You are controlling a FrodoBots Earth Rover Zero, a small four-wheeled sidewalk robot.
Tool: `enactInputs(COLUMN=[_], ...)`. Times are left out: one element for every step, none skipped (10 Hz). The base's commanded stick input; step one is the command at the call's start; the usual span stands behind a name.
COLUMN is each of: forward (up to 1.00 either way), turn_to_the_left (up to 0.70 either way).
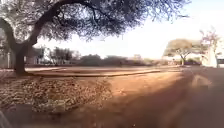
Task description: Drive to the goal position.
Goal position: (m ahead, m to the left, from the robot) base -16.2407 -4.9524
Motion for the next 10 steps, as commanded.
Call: enactInputs(forward=[1.0,1.0,1.0,1.0,1.0,1.0,1.0,1.0,1.0,1.0], turn_to_the_left=[0.0,0.0,0.0,0.0,0.0,0.0,0.0,0.0,0.0,0.0])
